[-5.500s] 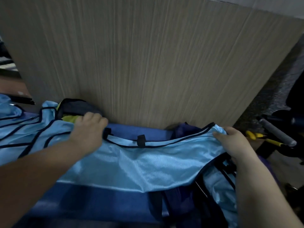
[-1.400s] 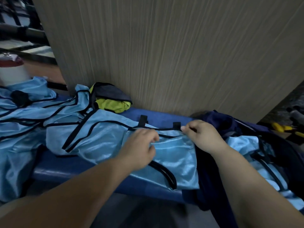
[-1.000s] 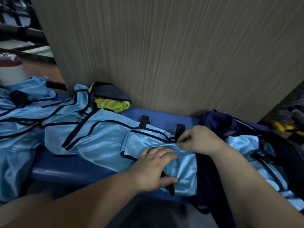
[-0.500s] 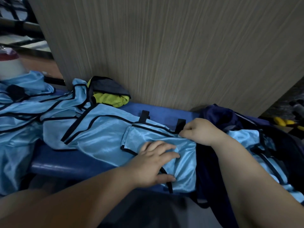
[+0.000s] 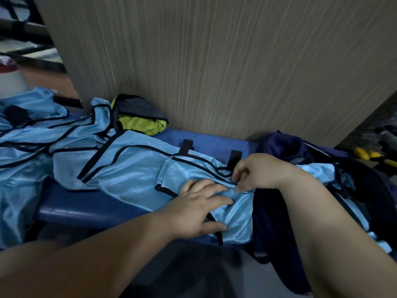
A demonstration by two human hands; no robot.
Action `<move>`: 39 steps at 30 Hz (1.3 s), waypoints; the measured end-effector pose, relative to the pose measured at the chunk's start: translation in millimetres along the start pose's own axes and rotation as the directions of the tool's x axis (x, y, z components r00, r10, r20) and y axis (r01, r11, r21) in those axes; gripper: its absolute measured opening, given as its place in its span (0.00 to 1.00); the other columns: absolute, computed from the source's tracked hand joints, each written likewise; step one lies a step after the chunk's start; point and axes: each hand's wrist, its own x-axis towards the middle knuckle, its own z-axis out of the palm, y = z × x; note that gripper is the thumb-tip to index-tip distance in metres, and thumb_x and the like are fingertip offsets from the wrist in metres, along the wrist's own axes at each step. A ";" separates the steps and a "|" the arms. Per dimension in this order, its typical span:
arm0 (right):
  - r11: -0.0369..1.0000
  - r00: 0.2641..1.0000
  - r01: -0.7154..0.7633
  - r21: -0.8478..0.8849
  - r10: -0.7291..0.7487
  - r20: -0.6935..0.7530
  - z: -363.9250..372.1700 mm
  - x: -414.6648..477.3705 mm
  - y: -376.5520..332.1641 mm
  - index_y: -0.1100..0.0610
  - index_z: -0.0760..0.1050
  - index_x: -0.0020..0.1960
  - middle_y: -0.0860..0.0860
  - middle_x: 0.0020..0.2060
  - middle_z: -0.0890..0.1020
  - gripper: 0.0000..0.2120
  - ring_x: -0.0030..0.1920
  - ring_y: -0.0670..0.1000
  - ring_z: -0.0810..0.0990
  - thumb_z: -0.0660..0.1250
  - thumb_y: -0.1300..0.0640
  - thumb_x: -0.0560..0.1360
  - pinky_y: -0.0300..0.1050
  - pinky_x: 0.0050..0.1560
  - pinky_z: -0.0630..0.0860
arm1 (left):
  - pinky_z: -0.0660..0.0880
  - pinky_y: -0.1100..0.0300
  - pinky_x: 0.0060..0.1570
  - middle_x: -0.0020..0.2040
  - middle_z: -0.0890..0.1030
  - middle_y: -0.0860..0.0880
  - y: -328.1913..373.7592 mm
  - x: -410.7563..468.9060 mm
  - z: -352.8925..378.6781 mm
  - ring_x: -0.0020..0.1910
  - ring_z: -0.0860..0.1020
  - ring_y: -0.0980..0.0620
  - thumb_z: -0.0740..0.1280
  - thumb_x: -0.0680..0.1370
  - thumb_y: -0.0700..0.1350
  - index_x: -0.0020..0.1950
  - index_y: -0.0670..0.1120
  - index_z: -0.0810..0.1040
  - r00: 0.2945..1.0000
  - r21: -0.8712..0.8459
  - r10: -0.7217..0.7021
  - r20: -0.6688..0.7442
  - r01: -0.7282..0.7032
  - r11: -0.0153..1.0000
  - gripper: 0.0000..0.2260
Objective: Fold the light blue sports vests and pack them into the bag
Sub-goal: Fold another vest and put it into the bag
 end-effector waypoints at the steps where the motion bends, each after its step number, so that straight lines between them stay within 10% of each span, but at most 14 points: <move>1: 0.997 1.000 -0.015 -0.075 0.015 -0.011 -1.1 0.3 -0.8 0.46 0.79 0.45 0.40 0.39 0.78 0.07 0.43 0.41 0.77 0.76 0.51 0.70 0.36 0.45 0.72 | 0.38 0.57 0.71 0.76 0.55 0.61 -0.2 0.2 -0.4 0.75 0.45 0.59 0.58 0.76 0.68 0.73 0.63 0.61 1.000 -0.001 0.004 0.002 -0.004 1.000 0.27; 16: 0.943 0.982 0.055 0.328 0.008 -0.190 -6.2 2.4 14.8 0.53 0.72 0.38 0.44 0.30 0.72 0.11 0.31 0.42 0.69 0.74 0.59 0.73 0.37 0.36 0.66 | 0.37 0.49 0.75 0.78 0.44 0.64 -2.6 1.7 -1.7 0.76 0.36 0.61 0.56 0.77 0.68 0.76 0.65 0.55 0.988 -0.036 0.026 0.151 -0.021 0.999 0.28; 23: 0.951 0.777 0.004 0.308 0.191 -0.600 5.3 16.6 24.8 0.50 0.74 0.44 0.48 0.38 0.75 0.05 0.40 0.50 0.75 0.68 0.59 0.76 0.42 0.43 0.68 | 0.40 0.50 0.74 0.78 0.50 0.61 0.1 0.6 -10.0 0.76 0.44 0.60 0.58 0.76 0.68 0.76 0.63 0.55 0.975 -0.029 0.017 0.224 -0.011 1.000 0.30; 29: 0.959 0.948 -0.148 0.241 0.206 -0.241 2.2 3.4 18.5 0.50 0.78 0.49 0.46 0.44 0.79 0.13 0.48 0.47 0.77 0.71 0.41 0.73 0.42 0.50 0.71 | 0.55 0.55 0.70 0.67 0.66 0.57 -10.4 2.9 -22.7 0.68 0.60 0.56 0.47 0.74 0.68 0.71 0.56 0.65 0.983 -0.049 -0.154 -0.097 0.150 0.988 0.29; 32: 0.941 0.942 -0.087 0.328 0.185 -0.280 6.1 4.1 18.9 0.52 0.73 0.36 0.46 0.33 0.76 0.14 0.39 0.47 0.75 0.72 0.47 0.74 0.40 0.40 0.68 | 0.43 0.53 0.73 0.78 0.50 0.58 -22.2 5.3 -20.0 0.77 0.47 0.55 0.50 0.77 0.68 0.78 0.59 0.50 0.959 0.046 -0.272 0.073 0.270 0.962 0.32; 37: 0.581 0.969 0.118 0.805 0.111 -0.222 4.7 -4.8 25.5 0.55 0.70 0.34 0.53 0.31 0.73 0.17 0.34 0.49 0.70 0.79 0.53 0.67 0.44 0.37 0.65 | 0.33 0.38 0.72 0.77 0.35 0.62 -31.5 5.6 -23.7 0.76 0.33 0.58 0.54 0.75 0.71 0.77 0.61 0.36 0.913 0.072 -0.329 0.241 0.321 0.944 0.39; 39: 0.638 0.974 0.085 0.765 0.110 -0.200 6.0 -4.1 26.9 0.54 0.69 0.35 0.53 0.33 0.74 0.17 0.36 0.51 0.72 0.79 0.56 0.66 0.45 0.38 0.66 | 0.32 0.38 0.72 0.77 0.34 0.61 -33.6 4.5 -25.5 0.76 0.33 0.57 0.54 0.74 0.73 0.77 0.60 0.34 0.903 0.094 -0.338 0.265 0.325 0.941 0.41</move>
